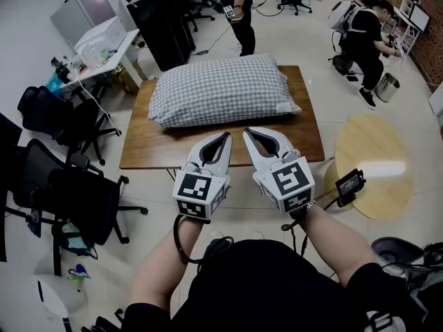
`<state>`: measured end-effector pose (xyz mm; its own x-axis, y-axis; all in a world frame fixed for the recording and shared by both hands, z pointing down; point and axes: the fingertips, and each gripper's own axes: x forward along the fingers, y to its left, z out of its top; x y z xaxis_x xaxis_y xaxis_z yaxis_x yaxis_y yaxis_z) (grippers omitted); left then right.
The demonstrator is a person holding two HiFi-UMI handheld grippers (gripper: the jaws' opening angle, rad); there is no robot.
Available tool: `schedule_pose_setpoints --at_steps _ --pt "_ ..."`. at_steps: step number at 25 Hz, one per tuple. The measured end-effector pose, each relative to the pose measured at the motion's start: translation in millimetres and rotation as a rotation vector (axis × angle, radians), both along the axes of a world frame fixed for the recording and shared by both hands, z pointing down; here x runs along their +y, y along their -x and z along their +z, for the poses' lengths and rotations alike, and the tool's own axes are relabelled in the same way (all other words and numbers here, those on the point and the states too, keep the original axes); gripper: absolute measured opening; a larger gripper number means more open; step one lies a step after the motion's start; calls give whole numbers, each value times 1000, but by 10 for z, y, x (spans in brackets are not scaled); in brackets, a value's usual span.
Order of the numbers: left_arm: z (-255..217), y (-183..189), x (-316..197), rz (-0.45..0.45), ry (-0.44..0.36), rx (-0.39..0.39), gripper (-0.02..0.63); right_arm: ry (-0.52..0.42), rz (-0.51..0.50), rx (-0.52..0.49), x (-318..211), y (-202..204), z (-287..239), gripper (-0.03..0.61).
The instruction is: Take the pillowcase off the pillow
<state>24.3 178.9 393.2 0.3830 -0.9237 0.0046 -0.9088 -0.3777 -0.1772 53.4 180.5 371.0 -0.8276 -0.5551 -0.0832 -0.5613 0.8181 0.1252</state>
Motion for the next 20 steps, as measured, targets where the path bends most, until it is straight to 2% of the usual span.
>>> schedule_pose_setpoints --at_steps 14,20 --pt "-8 248 -368 -21 -11 37 3 -18 -11 25 -324 204 -29 2" --pt "141 628 -623 -35 -15 41 3 -13 -9 39 -601 571 146 2"
